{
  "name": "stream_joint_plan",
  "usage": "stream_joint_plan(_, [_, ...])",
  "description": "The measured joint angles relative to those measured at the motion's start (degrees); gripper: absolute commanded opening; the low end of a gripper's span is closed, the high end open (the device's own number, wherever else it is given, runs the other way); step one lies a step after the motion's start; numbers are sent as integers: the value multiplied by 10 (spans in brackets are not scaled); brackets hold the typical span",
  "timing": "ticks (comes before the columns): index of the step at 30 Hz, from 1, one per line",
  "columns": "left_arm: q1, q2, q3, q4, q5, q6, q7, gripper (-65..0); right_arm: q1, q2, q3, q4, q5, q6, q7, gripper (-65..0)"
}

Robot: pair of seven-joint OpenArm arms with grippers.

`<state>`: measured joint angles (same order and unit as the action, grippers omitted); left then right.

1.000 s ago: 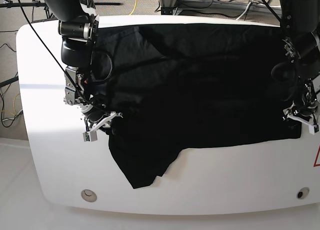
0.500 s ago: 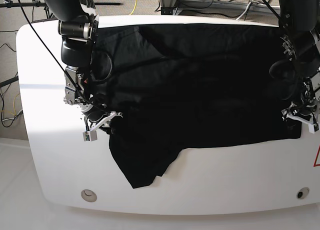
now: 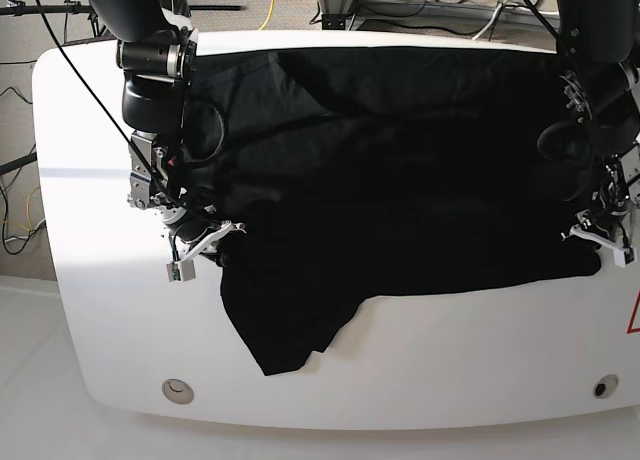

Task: Fold the T-shirt properly
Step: 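Hold the shirt's side edges closed in both grippers, then lift the held hem edges and fold them over toward the collar with both grippers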

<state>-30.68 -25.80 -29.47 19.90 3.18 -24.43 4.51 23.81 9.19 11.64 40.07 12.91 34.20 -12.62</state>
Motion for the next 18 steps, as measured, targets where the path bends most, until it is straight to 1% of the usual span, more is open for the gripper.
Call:
stream_joint_plan(10, [2, 2, 3, 11, 7, -1, -2, -650, 5, 0, -4, 2, -1, 2, -1, -650])
stream_joint_plan(14, [6, 3, 6, 34, 6, -7, 15, -650, 4, 0, -11, 23, -7, 1, -14, -650])
stream_joint_plan(18, [9, 3, 10, 57, 6, -11, 17, -650, 1, -1, -15, 42, -10, -3, -26, -649])
